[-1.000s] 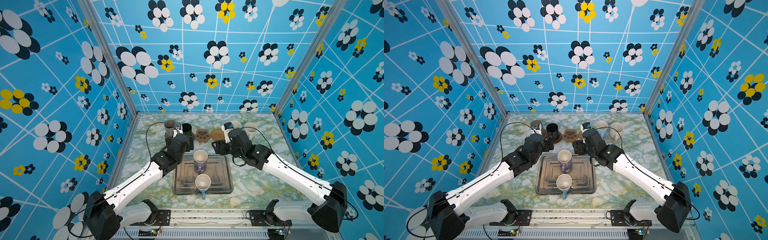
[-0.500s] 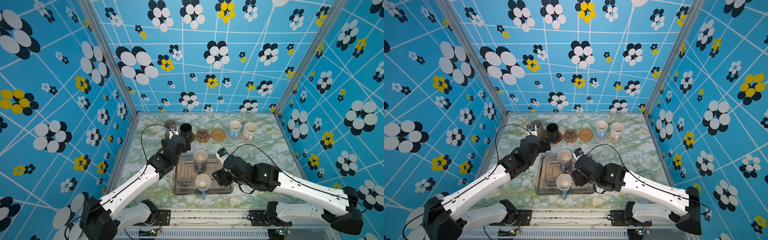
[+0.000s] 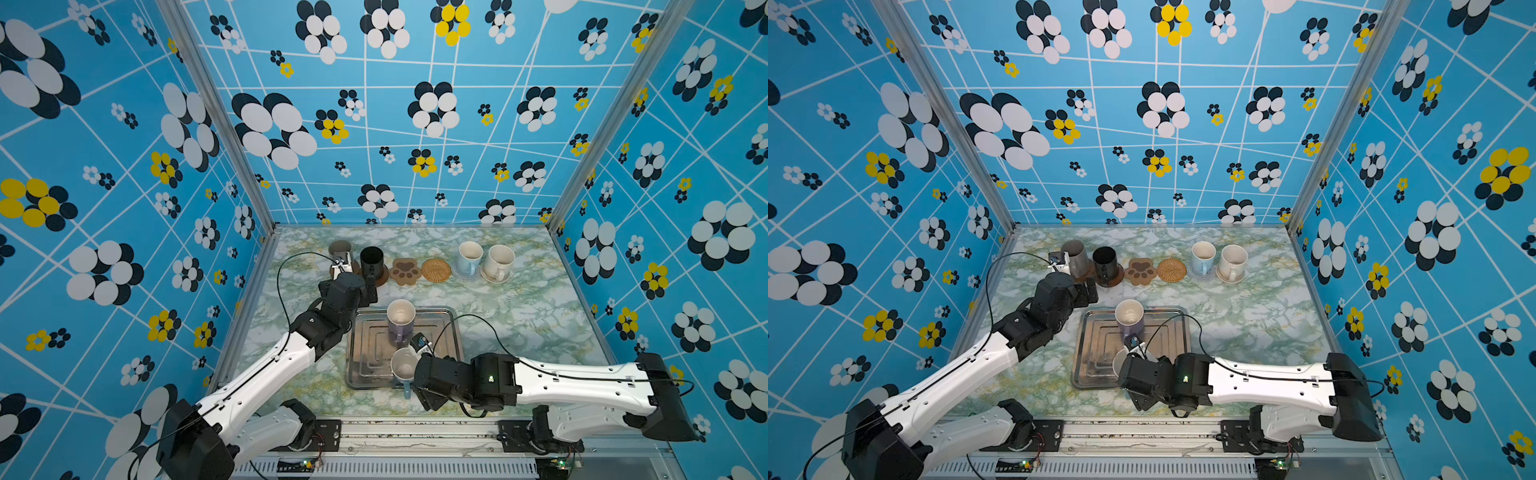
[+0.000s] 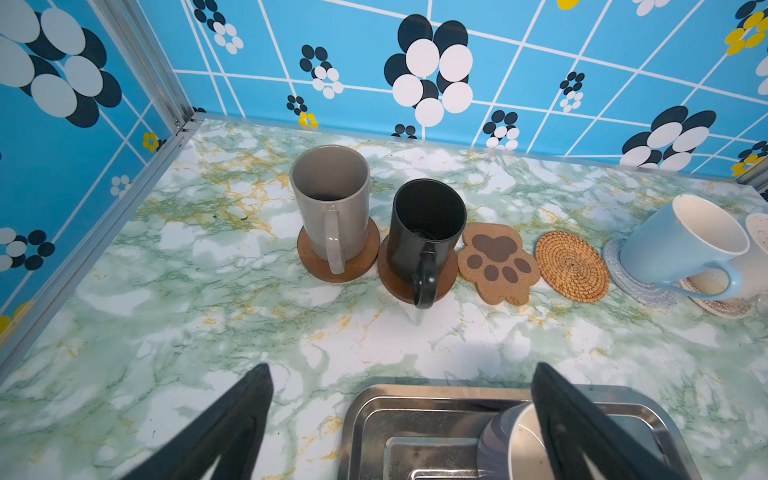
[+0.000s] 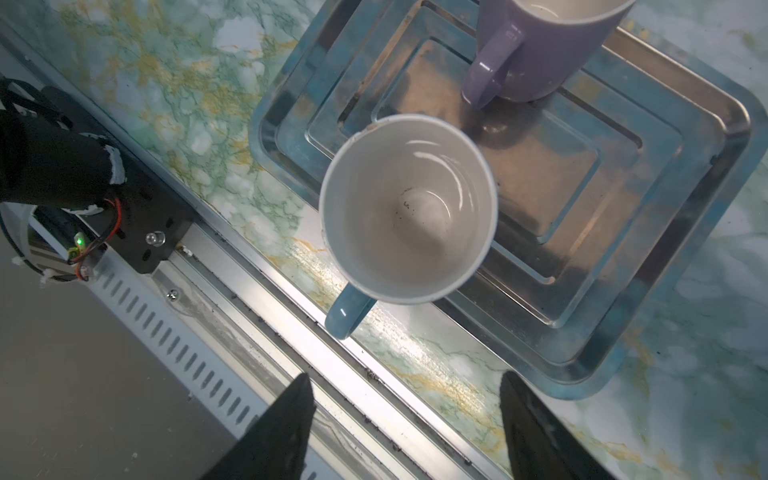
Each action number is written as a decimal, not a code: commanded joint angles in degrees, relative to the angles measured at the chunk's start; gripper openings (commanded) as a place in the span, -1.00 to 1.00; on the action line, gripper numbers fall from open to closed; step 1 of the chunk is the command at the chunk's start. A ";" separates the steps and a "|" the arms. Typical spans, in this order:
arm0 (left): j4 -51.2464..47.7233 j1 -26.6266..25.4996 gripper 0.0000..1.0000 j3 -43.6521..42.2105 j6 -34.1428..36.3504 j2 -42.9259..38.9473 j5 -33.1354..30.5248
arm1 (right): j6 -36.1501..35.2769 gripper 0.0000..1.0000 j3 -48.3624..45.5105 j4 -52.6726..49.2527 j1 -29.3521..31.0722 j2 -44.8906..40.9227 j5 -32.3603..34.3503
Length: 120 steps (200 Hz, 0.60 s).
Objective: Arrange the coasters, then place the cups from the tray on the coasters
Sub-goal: 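Move the right gripper over the blue floral mug on the tray, then lower the right gripper and grasp the blue floral mug rim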
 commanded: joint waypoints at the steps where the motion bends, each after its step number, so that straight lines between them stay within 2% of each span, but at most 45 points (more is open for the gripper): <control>1: 1.35 0.91 0.96 -1.51 -1.02 -1.36 1.06 | 4.85 0.46 1.20 -1.54 1.61 1.33 1.79; 87: 1.93 3.06 0.97 -3.30 -1.75 -2.47 2.91 | 14.41 0.46 -1.10 6.76 5.81 7.73 0.08; 120: 3.80 3.74 0.97 -4.19 -2.02 -2.31 4.71 | 18.39 0.44 -2.90 9.51 6.00 8.28 1.75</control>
